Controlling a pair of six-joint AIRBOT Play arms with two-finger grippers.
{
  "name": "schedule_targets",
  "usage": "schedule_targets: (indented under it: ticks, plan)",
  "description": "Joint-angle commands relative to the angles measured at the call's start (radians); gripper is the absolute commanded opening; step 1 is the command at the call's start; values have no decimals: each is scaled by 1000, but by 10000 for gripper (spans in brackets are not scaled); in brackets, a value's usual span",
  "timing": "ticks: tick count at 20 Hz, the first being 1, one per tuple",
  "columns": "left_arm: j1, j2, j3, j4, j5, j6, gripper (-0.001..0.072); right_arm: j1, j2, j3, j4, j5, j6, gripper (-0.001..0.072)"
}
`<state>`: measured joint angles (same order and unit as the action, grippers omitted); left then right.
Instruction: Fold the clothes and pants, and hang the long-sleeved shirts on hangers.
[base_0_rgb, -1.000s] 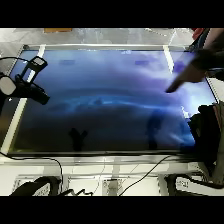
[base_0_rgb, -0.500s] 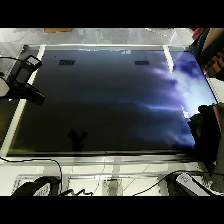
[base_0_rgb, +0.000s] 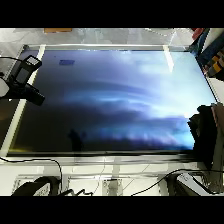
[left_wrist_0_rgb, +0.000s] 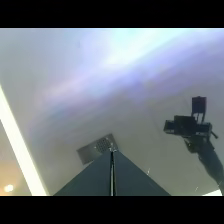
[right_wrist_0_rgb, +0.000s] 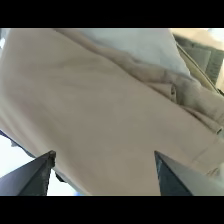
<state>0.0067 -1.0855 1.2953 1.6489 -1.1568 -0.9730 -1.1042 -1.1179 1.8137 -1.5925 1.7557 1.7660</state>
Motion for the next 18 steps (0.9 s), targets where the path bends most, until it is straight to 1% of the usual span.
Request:
schedule_targets:
  ticks: [1,2,3,5,6,8,11,16,18]
  plan:
    - [1,0,0,0,0,0,17,-4,-6,-1,19,-46,2,597]
    - [1,0,0,0,0,0,17,-2,-16,-2,57,-44,-2,247]
    - [1,0,0,0,0,0,17,8,-24,-6,104,-40,-5,24]
    - [1,0,0,0,0,0,18,69,-38,-24,201,-43,-15,12]
    - [1,0,0,0,0,0,17,126,-46,-31,223,-47,-42,12]
    - [1,0,0,0,0,0,18,280,-57,-39,213,-49,-94,11]
    - [1,0,0,0,0,0,18,569,-64,-45,82,-83,-165,11]
    - [1,0,0,0,0,0,18,996,-66,-45,-153,-142,-162,11]
    - [1,0,0,0,0,0,18,1112,-73,-45,-182,-121,-163,11]
